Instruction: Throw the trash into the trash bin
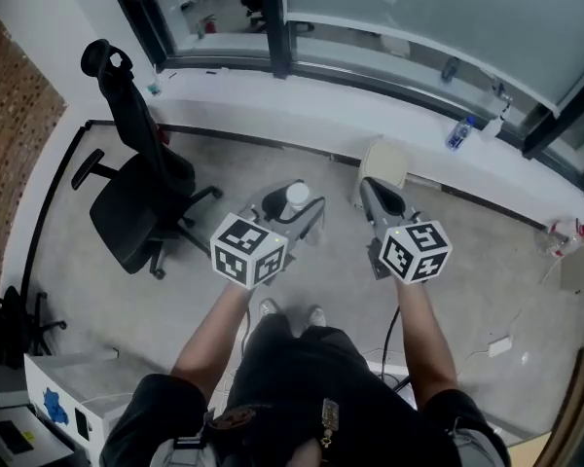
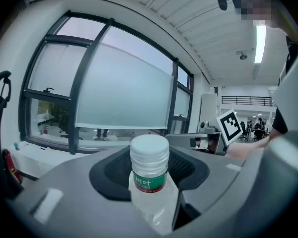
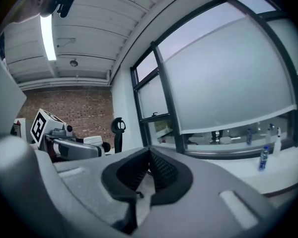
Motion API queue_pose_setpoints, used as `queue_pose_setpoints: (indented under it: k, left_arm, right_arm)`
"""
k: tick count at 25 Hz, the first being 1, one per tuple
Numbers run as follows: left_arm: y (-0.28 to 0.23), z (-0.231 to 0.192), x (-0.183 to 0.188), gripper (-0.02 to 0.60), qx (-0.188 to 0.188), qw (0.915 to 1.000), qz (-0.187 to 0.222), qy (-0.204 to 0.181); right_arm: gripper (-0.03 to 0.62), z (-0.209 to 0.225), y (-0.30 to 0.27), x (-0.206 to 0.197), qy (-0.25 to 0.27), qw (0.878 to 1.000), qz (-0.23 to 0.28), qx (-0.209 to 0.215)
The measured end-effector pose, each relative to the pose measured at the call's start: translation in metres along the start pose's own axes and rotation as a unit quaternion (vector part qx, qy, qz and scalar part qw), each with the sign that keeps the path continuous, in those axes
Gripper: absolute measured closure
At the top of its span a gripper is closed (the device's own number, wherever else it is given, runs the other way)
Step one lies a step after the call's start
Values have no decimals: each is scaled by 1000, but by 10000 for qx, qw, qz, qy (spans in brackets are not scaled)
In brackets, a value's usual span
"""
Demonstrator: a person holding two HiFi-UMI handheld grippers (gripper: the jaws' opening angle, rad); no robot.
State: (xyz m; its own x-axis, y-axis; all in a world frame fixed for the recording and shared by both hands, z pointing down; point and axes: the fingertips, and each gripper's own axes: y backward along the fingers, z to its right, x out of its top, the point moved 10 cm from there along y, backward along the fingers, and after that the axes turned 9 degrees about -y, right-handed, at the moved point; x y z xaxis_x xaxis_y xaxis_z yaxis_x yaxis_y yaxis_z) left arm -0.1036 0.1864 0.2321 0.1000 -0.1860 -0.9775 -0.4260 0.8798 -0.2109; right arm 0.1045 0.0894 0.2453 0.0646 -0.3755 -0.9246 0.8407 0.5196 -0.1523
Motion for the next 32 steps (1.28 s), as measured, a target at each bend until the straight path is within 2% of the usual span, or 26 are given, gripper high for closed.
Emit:
queue_pose_setpoints:
  k: [7,16,24,29,32]
  left_arm:
    - [-59,-17,-9,376,-772,9970,-20,22]
    - [-148,-96,-27,376,-1617,9866,59,210]
    - [-217,-138,-44,376,-2004,9790,-241,273]
    - [-266,-134,-59,376,-2119,9756,-517,258]
    - [-304,-128,-67,376,-2103,9753,-656,169]
  right_arm:
    - [591,35,7,-8,-157,9961,-14,-870]
    - [591,77,-52,-4,-134,9817,-319,-1874]
    - [591,120,-84,-10,-435,9691,-488,-2380]
    - [591,165,-90,-23,-742,9650,-513,-2461]
    - [591,203,-94,-34,-758,9650,-633,-2428]
